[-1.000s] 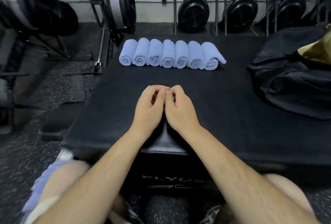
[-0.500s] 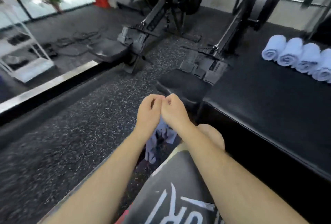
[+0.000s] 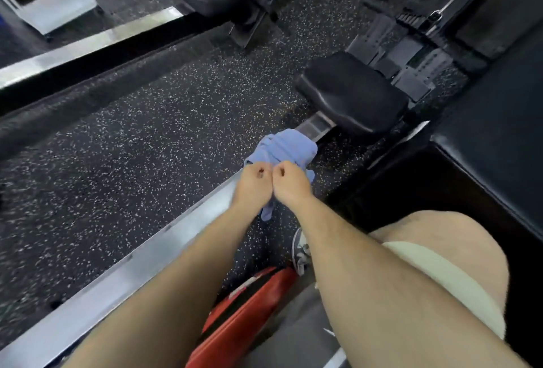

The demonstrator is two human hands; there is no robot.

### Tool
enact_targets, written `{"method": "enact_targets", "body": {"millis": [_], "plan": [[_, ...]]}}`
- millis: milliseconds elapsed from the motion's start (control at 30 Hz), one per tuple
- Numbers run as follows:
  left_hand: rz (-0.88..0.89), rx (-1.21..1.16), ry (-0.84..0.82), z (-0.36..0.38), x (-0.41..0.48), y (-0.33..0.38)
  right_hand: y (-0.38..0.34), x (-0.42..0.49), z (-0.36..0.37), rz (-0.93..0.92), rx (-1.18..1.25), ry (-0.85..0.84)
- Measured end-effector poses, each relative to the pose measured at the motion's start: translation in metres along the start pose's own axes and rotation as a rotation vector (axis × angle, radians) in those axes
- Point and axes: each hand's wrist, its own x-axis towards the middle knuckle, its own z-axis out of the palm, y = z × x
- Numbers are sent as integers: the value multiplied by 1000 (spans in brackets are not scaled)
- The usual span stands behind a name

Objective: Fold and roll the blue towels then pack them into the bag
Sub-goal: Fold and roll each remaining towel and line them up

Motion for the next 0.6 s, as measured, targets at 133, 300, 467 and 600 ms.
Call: {"method": "enact_targets", "body": {"millis": [133,300,467,600], "plan": [[61,136,-50,12,33,-18,11,26,7,-31,-60,-21],[107,550,-161,16,67,-36,27,45,12,-67,-163,-144],[104,795,-281,22,77,-38,28,54,15,33,-247,-155],[112,864,-217,25,75,-40,26,68,8,69,-284,-188]]}}
